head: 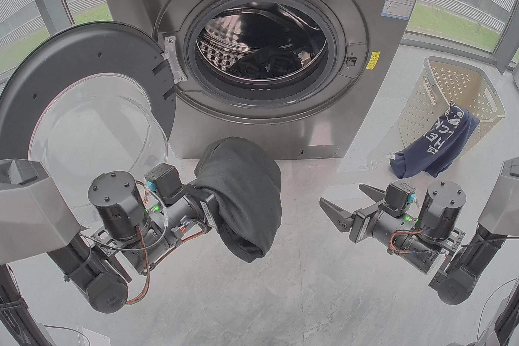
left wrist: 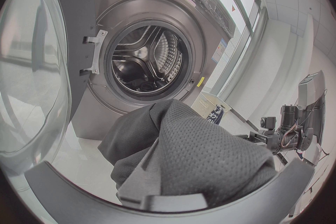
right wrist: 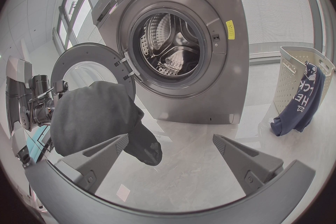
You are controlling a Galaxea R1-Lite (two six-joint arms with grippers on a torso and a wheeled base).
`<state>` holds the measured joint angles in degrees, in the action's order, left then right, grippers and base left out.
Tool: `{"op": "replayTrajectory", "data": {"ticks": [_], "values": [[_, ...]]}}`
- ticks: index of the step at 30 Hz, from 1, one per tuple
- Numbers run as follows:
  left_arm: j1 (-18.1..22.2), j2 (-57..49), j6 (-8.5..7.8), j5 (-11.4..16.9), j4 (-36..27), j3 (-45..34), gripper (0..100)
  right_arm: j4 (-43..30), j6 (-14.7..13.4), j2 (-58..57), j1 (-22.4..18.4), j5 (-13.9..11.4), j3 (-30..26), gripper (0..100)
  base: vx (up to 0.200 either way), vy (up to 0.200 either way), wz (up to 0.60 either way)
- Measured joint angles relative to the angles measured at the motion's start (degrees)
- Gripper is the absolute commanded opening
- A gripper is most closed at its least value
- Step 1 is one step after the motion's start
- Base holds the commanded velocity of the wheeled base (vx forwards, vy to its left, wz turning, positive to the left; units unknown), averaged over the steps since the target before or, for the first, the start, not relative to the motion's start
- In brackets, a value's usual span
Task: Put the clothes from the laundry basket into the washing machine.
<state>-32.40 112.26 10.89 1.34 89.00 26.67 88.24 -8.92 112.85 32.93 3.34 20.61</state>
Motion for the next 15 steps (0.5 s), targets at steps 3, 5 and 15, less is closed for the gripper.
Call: {"op": "replayTrajectory", "data": {"ticks": [3, 5, 15], "values": [[-0.1, -0.4, -0.73, -0.1, 0.0, -0.3, 0, 0.0, -0.3, 0.0, -0.1, 0.0, 0.1, 100, 0.0, 0.0, 0.0], [-0.1, -0.5, -1.5, -0.1, 0.0, -0.3, 0, 0.0, -0.5, 0.0, -0.1, 0.1, 0.1, 100, 0.0, 0.0, 0.0], [-0.1, -0.6, -1.87, -0.1, 0.0, -0.4, 0, 0.0, -0.8, 0.7, -0.2, 0.0, 0.0, 100, 0.02, 0.0, 0.0]]}}
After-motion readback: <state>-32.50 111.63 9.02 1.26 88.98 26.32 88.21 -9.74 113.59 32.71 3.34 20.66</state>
